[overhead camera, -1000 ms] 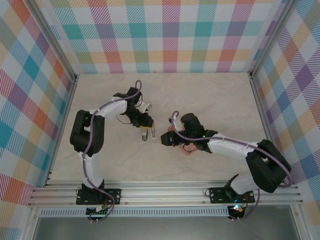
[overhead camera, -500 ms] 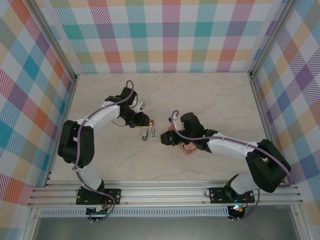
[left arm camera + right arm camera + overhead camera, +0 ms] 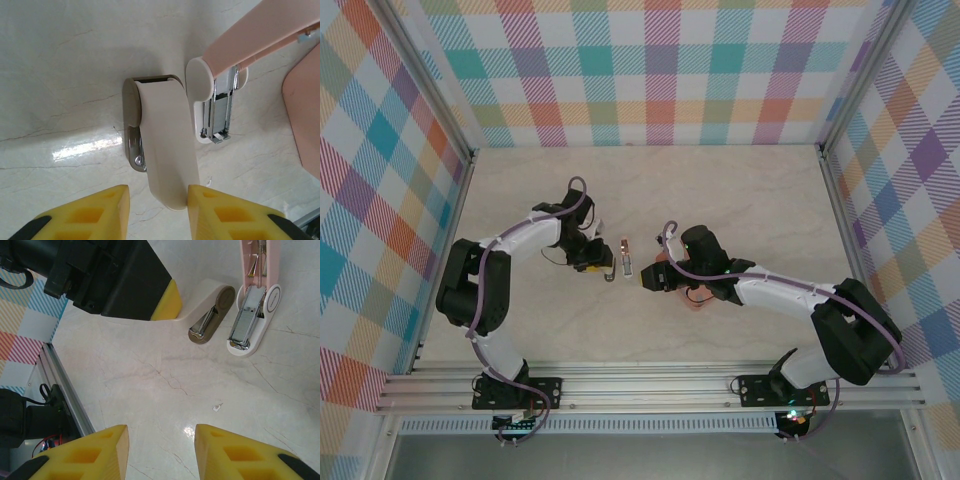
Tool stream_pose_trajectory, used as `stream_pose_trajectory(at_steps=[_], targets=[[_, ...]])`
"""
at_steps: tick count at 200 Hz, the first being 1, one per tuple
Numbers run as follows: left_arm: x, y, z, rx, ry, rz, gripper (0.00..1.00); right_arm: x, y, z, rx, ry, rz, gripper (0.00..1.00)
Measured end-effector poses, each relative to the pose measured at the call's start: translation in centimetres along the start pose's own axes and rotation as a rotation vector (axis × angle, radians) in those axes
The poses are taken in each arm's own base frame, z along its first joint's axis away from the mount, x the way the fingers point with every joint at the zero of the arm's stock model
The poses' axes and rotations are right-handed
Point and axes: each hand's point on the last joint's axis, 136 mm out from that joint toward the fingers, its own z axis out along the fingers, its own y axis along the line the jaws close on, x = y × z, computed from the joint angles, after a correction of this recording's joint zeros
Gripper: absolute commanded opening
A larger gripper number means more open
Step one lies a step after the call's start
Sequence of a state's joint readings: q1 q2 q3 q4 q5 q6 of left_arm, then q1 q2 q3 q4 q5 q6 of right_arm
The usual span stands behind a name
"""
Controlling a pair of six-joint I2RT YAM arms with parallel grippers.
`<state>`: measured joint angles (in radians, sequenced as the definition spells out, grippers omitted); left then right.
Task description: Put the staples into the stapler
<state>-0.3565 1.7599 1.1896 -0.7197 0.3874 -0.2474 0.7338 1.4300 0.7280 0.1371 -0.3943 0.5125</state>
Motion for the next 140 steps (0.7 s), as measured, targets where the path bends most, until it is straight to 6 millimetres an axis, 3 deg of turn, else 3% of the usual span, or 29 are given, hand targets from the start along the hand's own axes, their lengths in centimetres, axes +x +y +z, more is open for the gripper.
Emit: stream_pose_trajectory(at_steps=[55,140], targets=[[0.2,0.7,1.3,-0.008,0.009,-0.012,0.29,0.0,0.0,0.0,0.001,0.002,-0.003,0.39],[0.2,0.8,1.6,-0.01,0.012,-0.01,0.31,0.1,-0.3,0.0,0.015,0.002,-0.01,0.39]])
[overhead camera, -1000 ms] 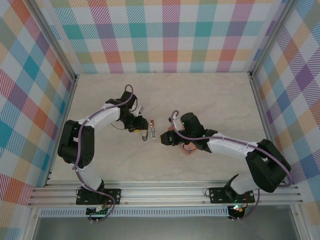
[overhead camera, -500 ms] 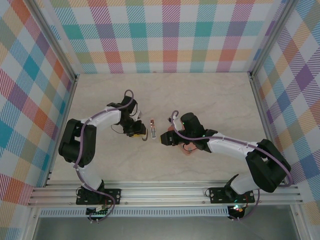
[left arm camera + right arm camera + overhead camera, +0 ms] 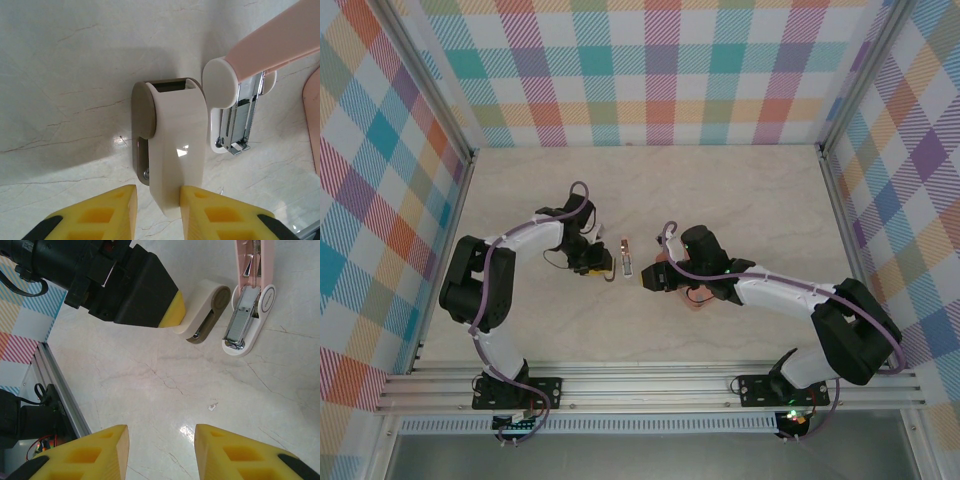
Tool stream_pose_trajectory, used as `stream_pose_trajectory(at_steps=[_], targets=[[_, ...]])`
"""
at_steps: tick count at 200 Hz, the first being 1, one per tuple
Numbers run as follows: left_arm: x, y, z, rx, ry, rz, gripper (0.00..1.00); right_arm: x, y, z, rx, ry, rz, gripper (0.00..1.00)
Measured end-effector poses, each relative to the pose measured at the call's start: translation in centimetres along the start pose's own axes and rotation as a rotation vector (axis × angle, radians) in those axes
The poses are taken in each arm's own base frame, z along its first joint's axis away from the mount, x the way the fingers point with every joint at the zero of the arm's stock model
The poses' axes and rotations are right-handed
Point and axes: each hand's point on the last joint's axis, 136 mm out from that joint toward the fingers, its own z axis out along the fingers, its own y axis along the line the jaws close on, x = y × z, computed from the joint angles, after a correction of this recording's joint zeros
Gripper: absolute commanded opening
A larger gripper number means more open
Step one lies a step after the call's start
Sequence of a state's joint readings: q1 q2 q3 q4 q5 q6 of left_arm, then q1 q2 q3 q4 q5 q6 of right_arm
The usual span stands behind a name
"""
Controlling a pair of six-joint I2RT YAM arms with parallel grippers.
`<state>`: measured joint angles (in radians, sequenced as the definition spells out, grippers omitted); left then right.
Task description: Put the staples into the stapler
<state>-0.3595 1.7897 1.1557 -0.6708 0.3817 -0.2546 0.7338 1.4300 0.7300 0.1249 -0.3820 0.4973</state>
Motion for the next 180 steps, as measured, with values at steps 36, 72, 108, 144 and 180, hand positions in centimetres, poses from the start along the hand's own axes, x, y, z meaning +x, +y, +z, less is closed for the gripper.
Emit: stream_pose_trajectory(at_steps=[36,72,108,144,180], targets=[[-0.4,0.0,-0.6,-0.035,-0.009,0.005,0.42,-0.1,0.0,0.0,0.003,-0.003,-0.007,0.39],[-2.9,-1.5,-2.7,-0.033,-0.083,0.038,0.52,-0.4,0.2,-0.1,0.002,-0.009,-0.012,0.4],[-5.1,-3.6,-4.5,0.015,-0.152,0.08,0.6,-0.4,0.1,-0.1,0.004,-0.008,-0.013,0.4],[-7.1,-5.8,-4.6,0.079,-0.176,0.135,0.6,-0.3,-0.4,-0.1,0.031,-0.006,0.003,0.39],[-9.2,-7.1,-2.5,0.136,-0.161,0.188,0.59,0.0,-0.6,-0.1,0.041,0.002,0.024,0.39]])
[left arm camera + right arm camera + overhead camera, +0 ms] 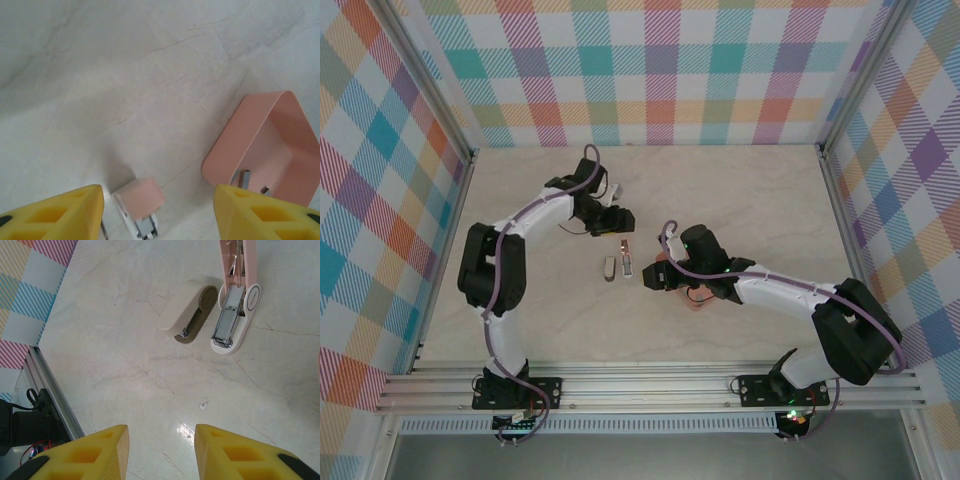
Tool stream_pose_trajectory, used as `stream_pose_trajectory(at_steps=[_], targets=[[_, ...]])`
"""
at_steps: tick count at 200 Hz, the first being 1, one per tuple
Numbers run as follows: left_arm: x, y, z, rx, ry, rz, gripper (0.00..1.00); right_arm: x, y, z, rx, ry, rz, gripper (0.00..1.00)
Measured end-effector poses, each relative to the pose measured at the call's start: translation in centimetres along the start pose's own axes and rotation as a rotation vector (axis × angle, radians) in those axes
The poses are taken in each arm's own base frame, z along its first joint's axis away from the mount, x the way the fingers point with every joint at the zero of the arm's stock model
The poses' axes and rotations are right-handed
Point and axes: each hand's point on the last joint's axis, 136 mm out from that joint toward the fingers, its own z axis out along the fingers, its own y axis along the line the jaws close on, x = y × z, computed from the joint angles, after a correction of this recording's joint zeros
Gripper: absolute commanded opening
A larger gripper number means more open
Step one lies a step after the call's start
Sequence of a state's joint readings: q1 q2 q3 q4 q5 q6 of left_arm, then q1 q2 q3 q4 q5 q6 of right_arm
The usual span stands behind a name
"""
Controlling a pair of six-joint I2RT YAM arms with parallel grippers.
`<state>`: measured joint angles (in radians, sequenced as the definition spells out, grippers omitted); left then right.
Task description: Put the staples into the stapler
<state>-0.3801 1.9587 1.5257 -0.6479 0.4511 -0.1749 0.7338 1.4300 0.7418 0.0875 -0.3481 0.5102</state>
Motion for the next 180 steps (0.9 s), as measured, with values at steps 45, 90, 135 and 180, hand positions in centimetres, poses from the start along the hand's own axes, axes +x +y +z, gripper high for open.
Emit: stream_pose_trajectory(at_steps=[45,90,135,180], targets=[[0.3,-0.5,2.5,0.088,0.058,0.027,0.57,-0.1,-0.1,-0.1,0.01,-0.005,0.007,0.39],[0.1,-2.3,2.4,0.188,0.056,0.074,0.51,-0.3,0.1,-0.4,0.01,-0.018,0.001,0.39],[0.6,-3.5,2.2,0.269,0.065,0.127,0.47,-0.1,-0.1,-0.4,0.018,-0.01,0.007,0.39],[2.9,-4.3,2.4,0.295,0.118,0.19,0.41,-0.1,-0.3,-0.4,0.026,-0.008,0.009,0.39]])
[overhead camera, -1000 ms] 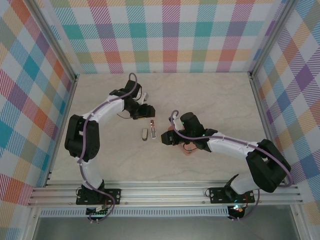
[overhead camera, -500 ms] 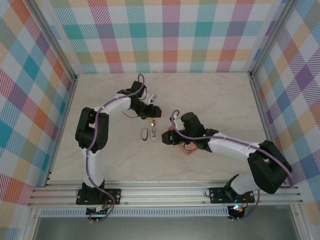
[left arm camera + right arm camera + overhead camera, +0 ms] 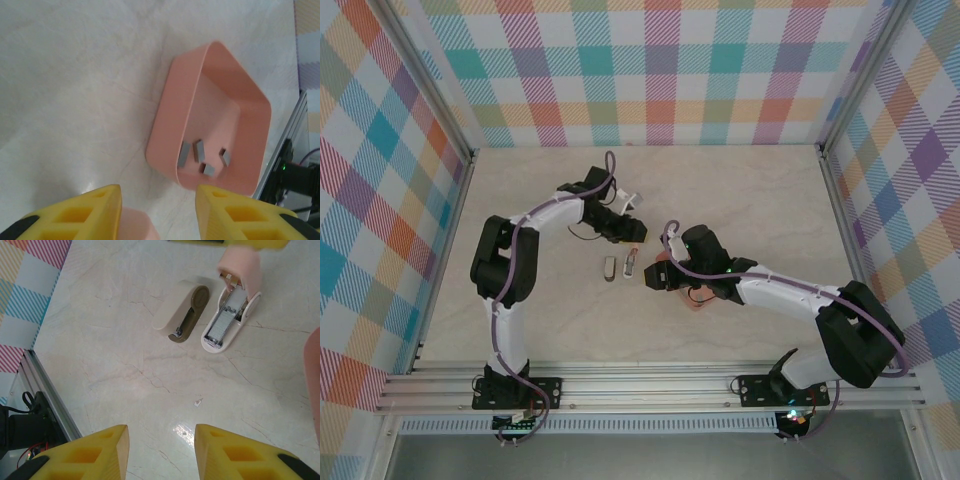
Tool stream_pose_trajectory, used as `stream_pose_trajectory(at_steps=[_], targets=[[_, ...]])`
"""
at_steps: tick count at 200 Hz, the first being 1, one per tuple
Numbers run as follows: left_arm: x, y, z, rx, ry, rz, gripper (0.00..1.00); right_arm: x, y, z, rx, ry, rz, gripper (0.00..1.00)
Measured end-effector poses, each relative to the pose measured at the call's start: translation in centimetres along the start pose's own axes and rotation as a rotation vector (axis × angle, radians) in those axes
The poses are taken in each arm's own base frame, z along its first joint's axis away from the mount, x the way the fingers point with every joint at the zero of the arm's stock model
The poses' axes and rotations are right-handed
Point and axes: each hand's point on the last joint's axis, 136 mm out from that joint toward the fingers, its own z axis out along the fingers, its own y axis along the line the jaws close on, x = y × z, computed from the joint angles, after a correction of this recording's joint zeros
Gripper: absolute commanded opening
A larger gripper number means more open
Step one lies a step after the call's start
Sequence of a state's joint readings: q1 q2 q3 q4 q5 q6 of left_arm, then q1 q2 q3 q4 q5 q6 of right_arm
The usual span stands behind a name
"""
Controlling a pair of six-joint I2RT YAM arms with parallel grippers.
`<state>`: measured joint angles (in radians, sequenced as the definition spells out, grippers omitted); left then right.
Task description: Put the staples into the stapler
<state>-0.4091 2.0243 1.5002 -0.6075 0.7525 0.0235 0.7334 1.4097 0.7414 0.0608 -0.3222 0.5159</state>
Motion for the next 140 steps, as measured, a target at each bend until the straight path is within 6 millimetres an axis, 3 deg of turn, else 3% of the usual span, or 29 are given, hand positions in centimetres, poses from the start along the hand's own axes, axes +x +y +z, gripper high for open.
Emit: stream_pose_trajectory(at_steps=[64,140], targets=[[3.1,0.4,-0.1,-0.058,0.087,0.011,0.37,0.0,0.0,0.0,0.0,0.0,0.0,0.39],[4.5,1.7,0.4,-0.162,0.128,0.0,0.27,0.0,0.0,0.0,0.0,0.0,0.0,0.39]])
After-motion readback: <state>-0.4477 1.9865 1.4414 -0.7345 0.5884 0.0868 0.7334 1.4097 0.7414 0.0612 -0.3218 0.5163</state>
